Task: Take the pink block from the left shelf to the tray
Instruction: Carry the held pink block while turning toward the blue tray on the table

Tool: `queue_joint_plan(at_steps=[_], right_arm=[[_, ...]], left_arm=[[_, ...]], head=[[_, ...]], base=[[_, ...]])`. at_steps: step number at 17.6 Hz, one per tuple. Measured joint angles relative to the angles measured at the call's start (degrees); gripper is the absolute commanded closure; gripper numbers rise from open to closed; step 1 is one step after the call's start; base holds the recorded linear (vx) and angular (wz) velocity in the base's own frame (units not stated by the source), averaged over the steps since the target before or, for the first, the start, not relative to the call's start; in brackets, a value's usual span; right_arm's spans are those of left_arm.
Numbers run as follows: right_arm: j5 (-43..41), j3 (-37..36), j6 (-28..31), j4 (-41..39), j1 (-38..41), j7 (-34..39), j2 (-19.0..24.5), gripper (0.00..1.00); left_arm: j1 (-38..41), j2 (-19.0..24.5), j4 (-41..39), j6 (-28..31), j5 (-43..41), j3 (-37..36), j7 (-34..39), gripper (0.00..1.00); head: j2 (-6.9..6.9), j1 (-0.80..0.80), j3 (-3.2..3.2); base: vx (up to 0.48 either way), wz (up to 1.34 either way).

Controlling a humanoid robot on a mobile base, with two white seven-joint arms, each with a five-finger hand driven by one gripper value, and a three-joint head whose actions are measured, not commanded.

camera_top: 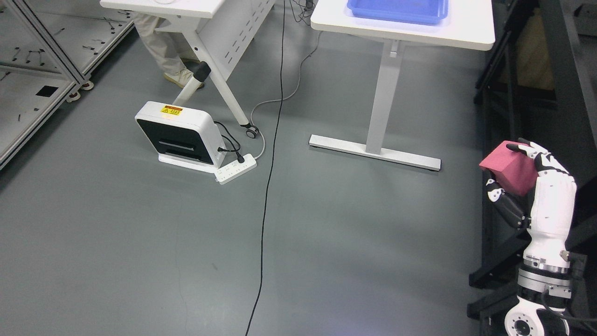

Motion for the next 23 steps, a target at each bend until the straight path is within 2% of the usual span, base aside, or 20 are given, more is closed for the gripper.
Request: queue_joint_plan(at_steps=[23], right_arm=[[0.0, 0.0, 0.0, 0.1, 0.1, 0.0, 0.0, 0.98]], left_arm=[[0.0, 0.0, 0.0, 0.0, 0.0, 0.0, 0.0, 0.0]], head=[[0.0, 0.0, 0.0]], base=[[0.353, 0.05]])
